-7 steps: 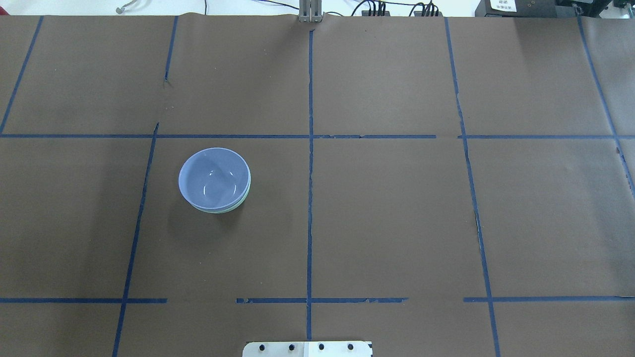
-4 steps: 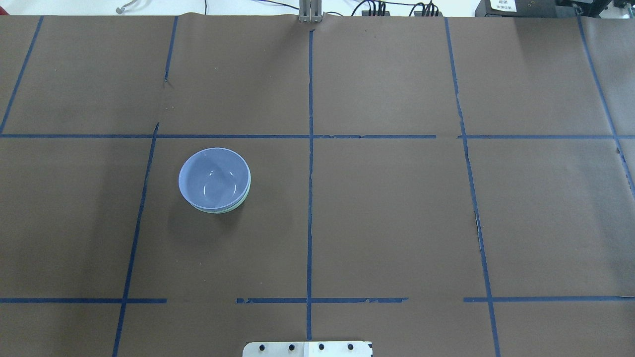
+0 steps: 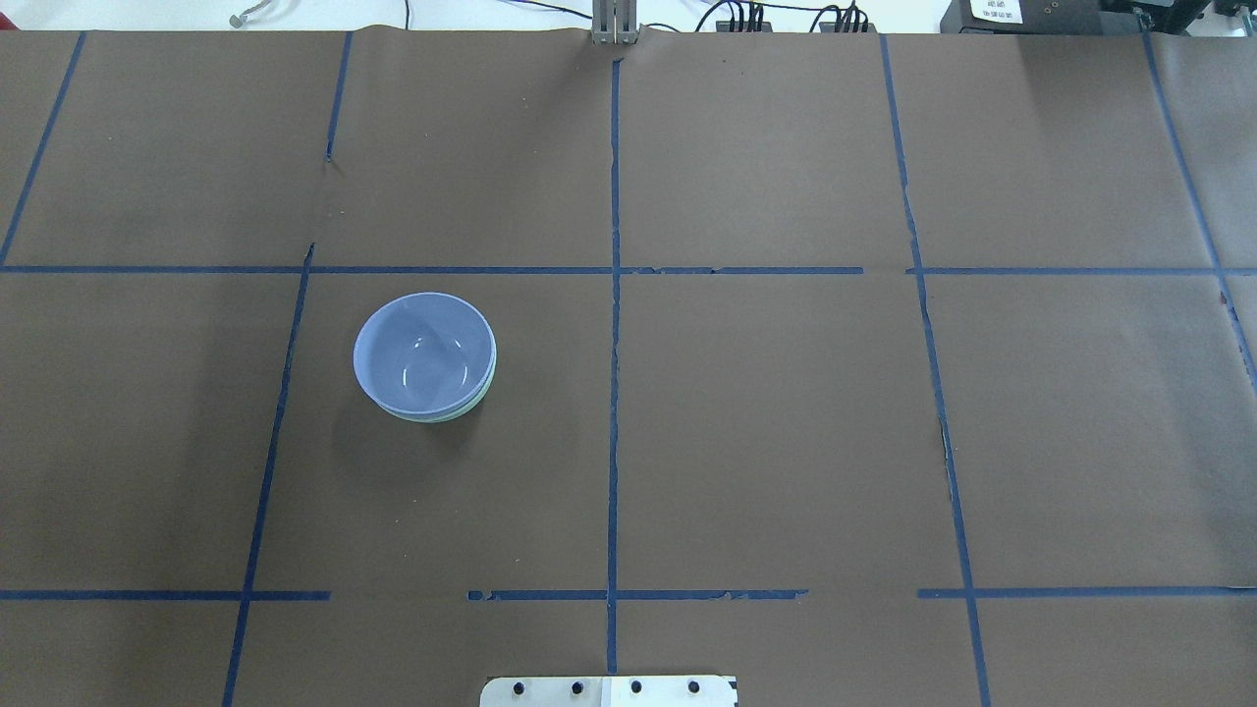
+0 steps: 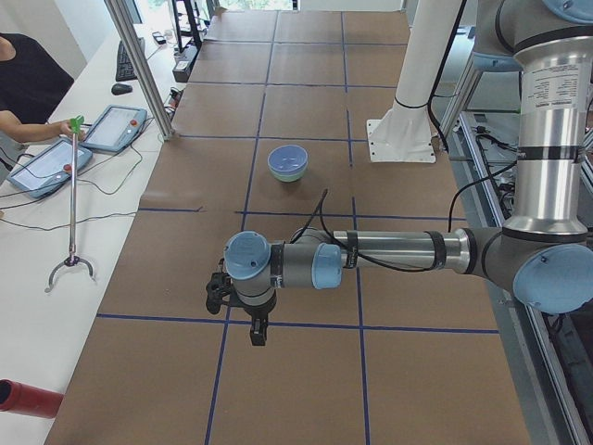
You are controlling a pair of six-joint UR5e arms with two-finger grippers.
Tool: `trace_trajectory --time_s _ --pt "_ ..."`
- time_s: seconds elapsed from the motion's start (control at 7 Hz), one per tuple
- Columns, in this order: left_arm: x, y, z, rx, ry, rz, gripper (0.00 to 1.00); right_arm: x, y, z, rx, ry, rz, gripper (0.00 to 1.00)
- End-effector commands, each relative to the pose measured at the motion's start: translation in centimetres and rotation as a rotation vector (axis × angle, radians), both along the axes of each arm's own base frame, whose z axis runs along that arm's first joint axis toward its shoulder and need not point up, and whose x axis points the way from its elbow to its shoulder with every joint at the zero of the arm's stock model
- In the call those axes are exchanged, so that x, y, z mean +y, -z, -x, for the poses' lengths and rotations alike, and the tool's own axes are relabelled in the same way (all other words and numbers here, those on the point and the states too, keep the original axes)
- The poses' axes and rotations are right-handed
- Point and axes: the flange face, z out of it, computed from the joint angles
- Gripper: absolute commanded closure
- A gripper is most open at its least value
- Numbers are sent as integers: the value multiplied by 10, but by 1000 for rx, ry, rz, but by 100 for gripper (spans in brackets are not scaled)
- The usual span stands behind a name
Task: Stack blue bowl on green bowl
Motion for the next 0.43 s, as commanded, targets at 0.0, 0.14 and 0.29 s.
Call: trace_trajectory --time_s 0.0,0.14,0.29 --pt "0 0 0 0 0 -1 0 0 0 0 -1 0 0 0" --pt "0 0 1 0 2 -1 0 0 0 0 1 0 0 0" --pt "0 0 1 -3 2 -1 0 0 0 0 -1 0 1 0"
